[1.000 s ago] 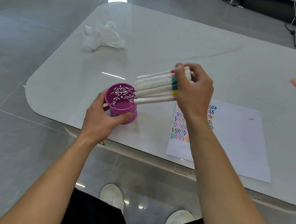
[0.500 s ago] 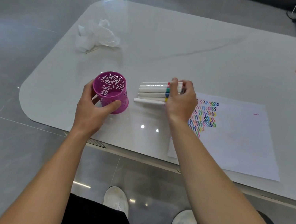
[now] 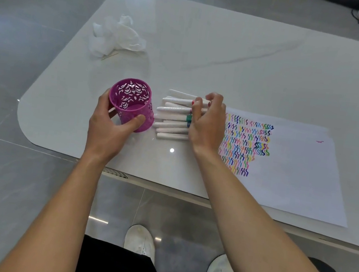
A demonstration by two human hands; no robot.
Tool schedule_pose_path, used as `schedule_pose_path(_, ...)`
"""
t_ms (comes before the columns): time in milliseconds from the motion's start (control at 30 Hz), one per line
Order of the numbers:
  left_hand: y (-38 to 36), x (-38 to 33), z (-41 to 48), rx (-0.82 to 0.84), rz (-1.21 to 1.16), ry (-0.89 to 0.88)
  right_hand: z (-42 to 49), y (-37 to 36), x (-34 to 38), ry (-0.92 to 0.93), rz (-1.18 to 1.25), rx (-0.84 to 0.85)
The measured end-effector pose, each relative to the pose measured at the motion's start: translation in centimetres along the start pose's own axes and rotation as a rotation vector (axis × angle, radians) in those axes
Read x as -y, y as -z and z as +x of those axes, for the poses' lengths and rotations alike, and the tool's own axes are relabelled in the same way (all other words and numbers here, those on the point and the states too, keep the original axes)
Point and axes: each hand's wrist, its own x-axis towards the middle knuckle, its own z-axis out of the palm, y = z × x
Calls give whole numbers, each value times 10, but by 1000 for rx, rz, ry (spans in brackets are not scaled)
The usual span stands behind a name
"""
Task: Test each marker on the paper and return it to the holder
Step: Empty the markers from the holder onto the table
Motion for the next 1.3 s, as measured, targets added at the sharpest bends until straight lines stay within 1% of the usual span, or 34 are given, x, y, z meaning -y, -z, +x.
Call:
schedule_pose_path(100, -1, 1, -1, 6, -12, 13, -1, 1, 0, 21, 69, 17)
schedule_pose_path(233, -2, 0, -6, -1, -3, 39, -3, 4, -4, 7, 74, 34)
schedule_pose_path(333, -5, -1, -12, -22, 7, 45, -4, 7, -7, -10, 85, 56)
schedule_pose_path(433, -8, -3, -19, -75, 37, 36, -5, 16, -7, -26, 75, 114)
schedule_pose_path(533, -14, -7, -27, -175, 127, -56, -8, 31, -4, -59, 136, 178)
schedule_pose_path(667, -25, -12, -42, -307, 252, -201, -15, 55, -8, -96, 211, 195)
schedule_pose_path(767, -33, -15, -50, -335, 298, -244, -23, 77, -17, -85, 257, 187)
schedule_pose_path(867, -36, -17, -53, -334, 298, -216, -35, 97, -33, -41, 195, 135)
schedule_pose_path(967, -34, -16, -53, -303, 286, -186, -44, 116, -53, 15, 117, 136)
schedule_pose_path(1067, -31, -17, -53, -293, 319, -190, -50, 132, -71, 129, -30, 128)
schedule_pose_path(1133, -32, -21, -55, -316, 393, -257, -52, 140, -79, 216, -137, 141)
schedule_pose_path(1200, -37, -25, -58, -296, 450, -382, -53, 145, -85, 277, -226, 152)
schedule_pose_path(1300, -54, -27, -64, -138, 476, -572, -55, 146, -95, 323, -370, 119)
